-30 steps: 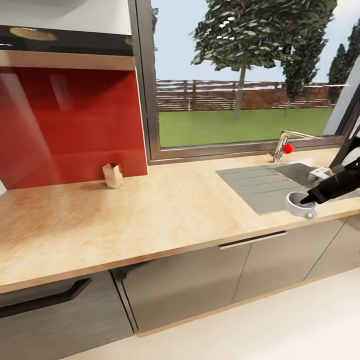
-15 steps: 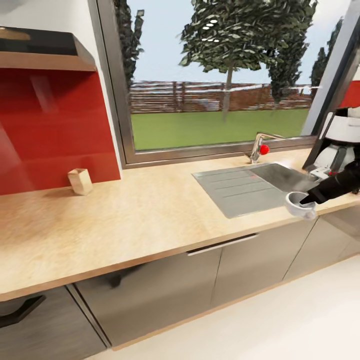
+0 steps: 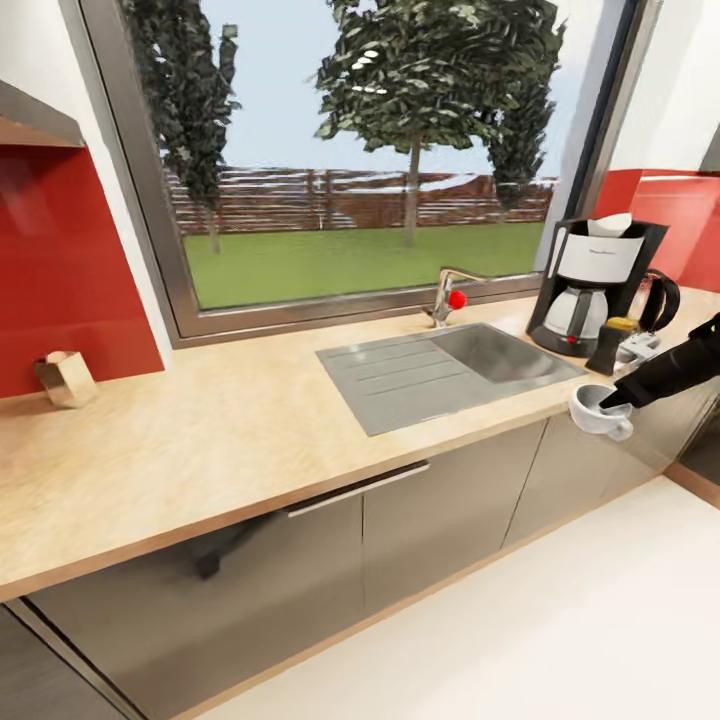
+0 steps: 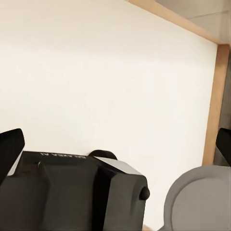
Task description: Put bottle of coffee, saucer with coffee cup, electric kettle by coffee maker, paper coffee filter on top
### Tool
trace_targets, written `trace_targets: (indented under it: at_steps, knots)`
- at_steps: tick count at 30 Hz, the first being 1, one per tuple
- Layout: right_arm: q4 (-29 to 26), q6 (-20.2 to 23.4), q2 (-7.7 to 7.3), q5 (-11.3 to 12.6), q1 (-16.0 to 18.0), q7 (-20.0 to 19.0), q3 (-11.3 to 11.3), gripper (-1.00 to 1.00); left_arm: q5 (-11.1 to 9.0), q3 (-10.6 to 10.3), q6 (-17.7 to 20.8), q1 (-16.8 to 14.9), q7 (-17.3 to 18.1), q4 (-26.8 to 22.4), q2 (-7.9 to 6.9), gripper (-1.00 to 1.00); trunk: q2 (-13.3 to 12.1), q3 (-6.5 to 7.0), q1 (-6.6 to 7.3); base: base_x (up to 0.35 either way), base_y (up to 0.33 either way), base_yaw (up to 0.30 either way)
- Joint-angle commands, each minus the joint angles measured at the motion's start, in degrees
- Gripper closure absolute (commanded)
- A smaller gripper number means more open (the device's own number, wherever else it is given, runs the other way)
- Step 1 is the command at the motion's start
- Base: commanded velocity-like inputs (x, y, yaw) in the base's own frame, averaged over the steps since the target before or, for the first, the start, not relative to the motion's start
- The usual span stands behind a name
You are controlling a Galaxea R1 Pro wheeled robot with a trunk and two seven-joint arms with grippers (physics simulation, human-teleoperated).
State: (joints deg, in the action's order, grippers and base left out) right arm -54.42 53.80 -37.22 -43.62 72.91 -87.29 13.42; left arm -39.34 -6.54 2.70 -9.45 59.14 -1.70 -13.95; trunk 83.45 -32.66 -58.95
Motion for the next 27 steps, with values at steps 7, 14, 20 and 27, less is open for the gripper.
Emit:
trace_targets:
  at_steps: [7, 14, 20, 27]
  knots:
    - [-0.06, 0.6, -0.05, -0.51, 0.04, -0.52, 0.16, 1.0, -0.57, -0.49, 0.29, -0.04, 0.19, 0.03, -0.02, -1.0, 0.04, 0.33, 0.0, 0.0, -0.311, -0.207]
    - [0.27, 0.62, 0.01, -0.51, 0.04, -0.44, 0.2, 1.0, -0.57, -0.49, 0.29, -0.04, 0.19, 0.03, -0.03, -1.0, 0.04, 0.57, 0.0, 0.026, -0.312, -0.13]
    - [2.36, 0.61, 0.11, -0.51, 0.04, -0.2, 0.21, 1.0, -0.57, -0.49, 0.29, -0.04, -1.07, 0.03, -0.02, -1.0, 0.04, 0.58, 0.0, 0.109, -0.316, -0.01]
    - [2.73, 0.61, 0.12, -0.51, 0.04, -0.24, 0.21, 1.0, -0.57, -0.49, 0.29, -0.04, -1.59, 0.03, -0.02, -1.0, 0.04, 0.66, 0.0, 0.13, -0.316, -0.062]
